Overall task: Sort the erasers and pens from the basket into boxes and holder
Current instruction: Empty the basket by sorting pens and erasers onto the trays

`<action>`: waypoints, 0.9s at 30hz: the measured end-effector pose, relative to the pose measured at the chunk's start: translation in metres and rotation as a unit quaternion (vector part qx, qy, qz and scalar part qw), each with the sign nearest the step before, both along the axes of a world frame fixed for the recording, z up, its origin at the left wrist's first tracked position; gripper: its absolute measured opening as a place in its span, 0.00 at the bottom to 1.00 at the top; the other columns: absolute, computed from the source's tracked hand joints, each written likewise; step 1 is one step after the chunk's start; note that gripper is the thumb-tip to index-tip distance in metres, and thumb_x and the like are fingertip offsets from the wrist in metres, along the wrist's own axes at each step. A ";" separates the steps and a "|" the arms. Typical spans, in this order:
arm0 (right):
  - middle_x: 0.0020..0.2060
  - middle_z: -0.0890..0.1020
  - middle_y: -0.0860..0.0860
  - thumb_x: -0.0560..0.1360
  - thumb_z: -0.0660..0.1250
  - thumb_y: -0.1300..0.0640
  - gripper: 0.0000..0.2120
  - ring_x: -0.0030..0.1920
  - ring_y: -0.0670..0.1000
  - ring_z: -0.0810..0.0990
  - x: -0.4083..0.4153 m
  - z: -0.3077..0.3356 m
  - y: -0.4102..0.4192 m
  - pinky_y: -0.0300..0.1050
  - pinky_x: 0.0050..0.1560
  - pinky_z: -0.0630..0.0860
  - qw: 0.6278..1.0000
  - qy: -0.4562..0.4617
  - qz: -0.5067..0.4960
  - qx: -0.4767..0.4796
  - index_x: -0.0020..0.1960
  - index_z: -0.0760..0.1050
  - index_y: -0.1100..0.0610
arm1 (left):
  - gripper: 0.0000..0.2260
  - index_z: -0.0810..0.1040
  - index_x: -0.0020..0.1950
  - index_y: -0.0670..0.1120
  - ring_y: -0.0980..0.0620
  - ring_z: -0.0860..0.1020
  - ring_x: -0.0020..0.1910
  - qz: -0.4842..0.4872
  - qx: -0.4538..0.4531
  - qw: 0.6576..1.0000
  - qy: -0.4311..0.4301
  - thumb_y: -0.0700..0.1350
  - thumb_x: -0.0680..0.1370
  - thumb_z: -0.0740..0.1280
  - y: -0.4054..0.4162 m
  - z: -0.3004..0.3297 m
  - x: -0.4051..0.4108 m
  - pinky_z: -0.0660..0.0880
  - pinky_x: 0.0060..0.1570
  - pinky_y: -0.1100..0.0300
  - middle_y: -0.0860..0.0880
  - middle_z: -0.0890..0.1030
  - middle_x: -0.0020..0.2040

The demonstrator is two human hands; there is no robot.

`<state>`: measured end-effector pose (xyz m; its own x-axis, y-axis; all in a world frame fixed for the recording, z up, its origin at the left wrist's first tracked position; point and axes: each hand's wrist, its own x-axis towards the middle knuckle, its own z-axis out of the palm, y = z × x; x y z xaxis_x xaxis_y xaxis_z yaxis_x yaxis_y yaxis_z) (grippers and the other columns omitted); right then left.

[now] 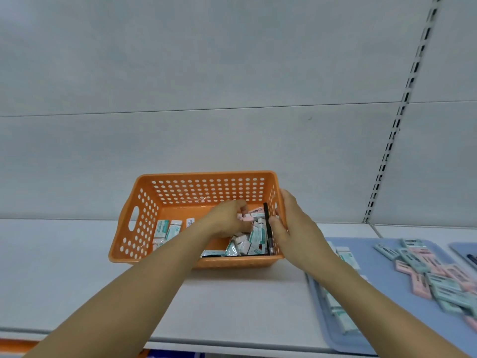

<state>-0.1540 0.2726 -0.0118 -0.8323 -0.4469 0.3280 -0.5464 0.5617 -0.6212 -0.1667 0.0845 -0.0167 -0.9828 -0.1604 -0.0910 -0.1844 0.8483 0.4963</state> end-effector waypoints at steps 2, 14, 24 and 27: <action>0.61 0.76 0.46 0.81 0.56 0.54 0.21 0.51 0.51 0.79 0.000 0.000 0.000 0.52 0.51 0.77 1.000 0.001 0.000 0.003 0.71 0.54 0.44 | 0.11 0.71 0.52 0.52 0.49 0.78 0.49 -0.012 0.006 1.000 -0.003 0.49 0.75 0.71 -0.002 -0.001 0.002 0.77 0.46 0.53 0.49 0.79 0.53; 0.68 0.68 0.48 0.80 0.57 0.43 0.26 0.66 0.48 0.68 -0.013 -0.001 0.012 0.49 0.63 0.71 0.999 0.028 0.003 -0.017 0.75 0.57 0.48 | 0.08 0.70 0.57 0.53 0.55 0.68 0.29 0.034 0.090 0.988 0.124 0.50 0.79 0.65 0.000 0.044 0.051 0.68 0.26 0.64 0.50 0.77 0.47; 0.38 0.78 0.36 0.78 0.65 0.60 0.08 0.38 0.43 0.76 -0.011 0.048 0.052 0.37 0.41 0.74 0.969 0.065 0.103 -0.217 0.55 0.77 0.49 | 0.04 0.77 0.53 0.48 0.54 0.65 0.26 -0.058 0.357 0.904 0.229 0.46 0.81 0.64 0.087 0.061 0.073 0.63 0.22 0.61 0.49 0.72 0.35; 0.33 0.79 0.41 0.77 0.67 0.62 0.05 0.30 0.47 0.75 -0.015 0.055 0.081 0.39 0.35 0.73 0.961 0.039 0.077 -0.263 0.48 0.77 0.52 | 0.08 0.78 0.56 0.46 0.54 0.64 0.26 -0.044 0.409 0.877 0.248 0.44 0.82 0.61 0.124 0.063 0.059 0.58 0.23 0.63 0.45 0.72 0.36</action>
<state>-0.1695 0.3532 0.0429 -0.7329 -0.3183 0.6012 -0.6545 0.0888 -0.7509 -0.1082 0.2088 0.0467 -0.9397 -0.1618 0.3014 0.2739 0.1723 0.9462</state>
